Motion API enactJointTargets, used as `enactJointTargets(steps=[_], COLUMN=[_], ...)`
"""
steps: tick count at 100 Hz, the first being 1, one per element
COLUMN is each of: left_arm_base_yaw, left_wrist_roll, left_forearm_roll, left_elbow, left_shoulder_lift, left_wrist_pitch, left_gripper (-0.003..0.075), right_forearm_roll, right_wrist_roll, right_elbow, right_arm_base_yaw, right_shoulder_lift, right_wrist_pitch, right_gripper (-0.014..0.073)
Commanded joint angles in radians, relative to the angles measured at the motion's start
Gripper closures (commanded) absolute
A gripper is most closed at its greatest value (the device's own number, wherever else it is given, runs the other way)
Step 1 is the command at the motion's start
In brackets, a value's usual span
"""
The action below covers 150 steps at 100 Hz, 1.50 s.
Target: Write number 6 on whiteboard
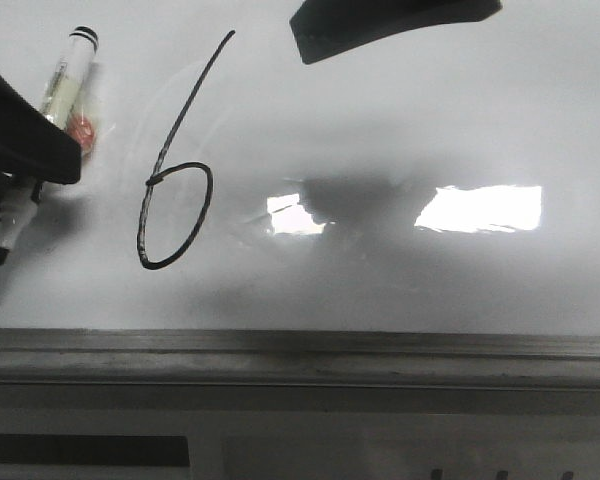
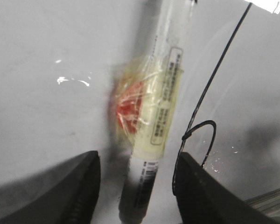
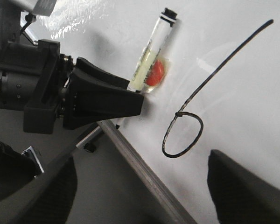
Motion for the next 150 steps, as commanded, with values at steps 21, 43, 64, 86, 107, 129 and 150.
enactJointTargets(steps=[21,43,64,86,107,129,150], left_arm_base_yaw=[0.000,0.000,-0.002,-0.002,-0.002,-0.002,-0.002], left_wrist_roll=[-0.002,0.003,0.006,0.031,0.062,0.062,0.062], left_forearm_roll=[0.007,0.088,0.188,0.298,0.333,0.331,0.331], left_elbow=[-0.031,-0.031,-0.018,0.103,0.213,0.256,0.278], left_shoulder_lift=[-0.128,-0.352,-0.567,-0.801,-0.951,-0.964,-0.964], left_wrist_pitch=[-0.059,-0.033,-0.038,-0.042,-0.044,-0.040,-0.042], left_gripper=[0.0377,0.0741,0.0741,0.0741,0.0741,0.0741,0.0741], right_forearm_roll=[-0.003,-0.072,-0.191,-0.264,-0.265,-0.265,-0.265], right_wrist_roll=[-0.005,-0.005,-0.005,-0.005,-0.005,-0.005,-0.005], right_elbow=[-0.026,-0.006,0.132,0.363,0.550,0.619,0.623], right_arm_base_yaw=[-0.007,-0.007,-0.007,-0.007,-0.007,-0.007,-0.007], right_shoulder_lift=[-0.058,-0.171,-0.348,-0.611,-0.815,-0.892,-0.891], right_wrist_pitch=[-0.050,-0.091,-0.193,-0.348,-0.418,-0.418,-0.412], right_gripper=[0.0330,0.0657,0.0657,0.0657,0.0657,0.0657,0.0657])
